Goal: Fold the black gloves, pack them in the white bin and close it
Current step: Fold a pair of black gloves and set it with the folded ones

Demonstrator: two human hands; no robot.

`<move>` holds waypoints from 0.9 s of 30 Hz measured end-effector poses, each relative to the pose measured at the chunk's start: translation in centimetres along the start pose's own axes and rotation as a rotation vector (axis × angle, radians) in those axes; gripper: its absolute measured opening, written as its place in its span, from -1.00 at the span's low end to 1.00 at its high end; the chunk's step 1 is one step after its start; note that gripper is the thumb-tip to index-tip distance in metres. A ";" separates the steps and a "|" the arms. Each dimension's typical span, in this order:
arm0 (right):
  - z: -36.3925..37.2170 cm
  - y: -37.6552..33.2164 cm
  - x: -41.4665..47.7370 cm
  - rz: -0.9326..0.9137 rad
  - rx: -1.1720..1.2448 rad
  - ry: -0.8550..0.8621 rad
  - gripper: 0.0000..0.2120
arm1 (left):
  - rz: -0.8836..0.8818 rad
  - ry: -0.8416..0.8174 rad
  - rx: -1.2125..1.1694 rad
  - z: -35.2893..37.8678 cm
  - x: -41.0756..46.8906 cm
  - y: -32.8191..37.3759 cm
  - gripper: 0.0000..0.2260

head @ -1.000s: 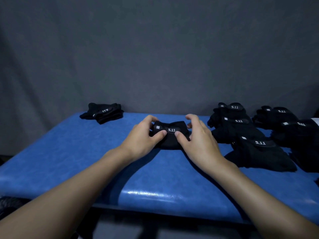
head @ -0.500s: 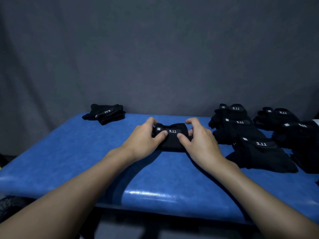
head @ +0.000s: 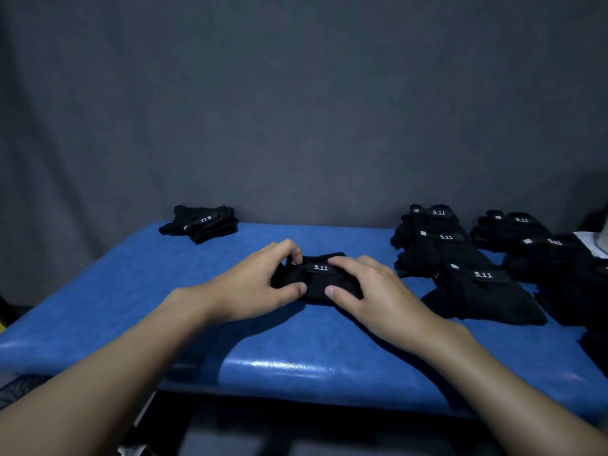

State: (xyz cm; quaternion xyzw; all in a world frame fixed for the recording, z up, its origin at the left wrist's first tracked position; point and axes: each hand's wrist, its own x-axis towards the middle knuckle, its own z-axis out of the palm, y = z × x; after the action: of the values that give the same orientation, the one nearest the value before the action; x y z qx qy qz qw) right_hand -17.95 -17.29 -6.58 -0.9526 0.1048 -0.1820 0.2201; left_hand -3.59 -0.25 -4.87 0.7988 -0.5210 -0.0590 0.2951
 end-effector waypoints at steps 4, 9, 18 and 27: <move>-1.2 -0.9 -1.9 -0.025 -0.073 -0.074 -0.55 | 0.022 -0.105 0.014 -1.1 -1.4 1.2 -0.70; -2.7 -1.5 -5.1 -0.010 -0.145 -0.085 -0.53 | 0.076 -0.211 0.014 -1.3 -2.4 3.5 -0.68; -5.9 0.3 -11.5 0.061 -0.318 -0.020 -0.47 | 0.224 -0.257 0.036 2.0 -1.1 7.8 -0.65; -11.0 3.9 -15.2 0.118 -0.641 -0.011 -0.42 | 0.469 -0.154 0.144 7.0 1.3 11.4 -0.53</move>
State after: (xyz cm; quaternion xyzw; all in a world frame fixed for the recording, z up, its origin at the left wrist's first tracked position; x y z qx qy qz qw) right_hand -36.60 -20.69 -3.72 -0.9667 0.2104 -0.1213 -0.0805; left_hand -14.91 -7.48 -4.29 0.6680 -0.7160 -0.0125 0.2025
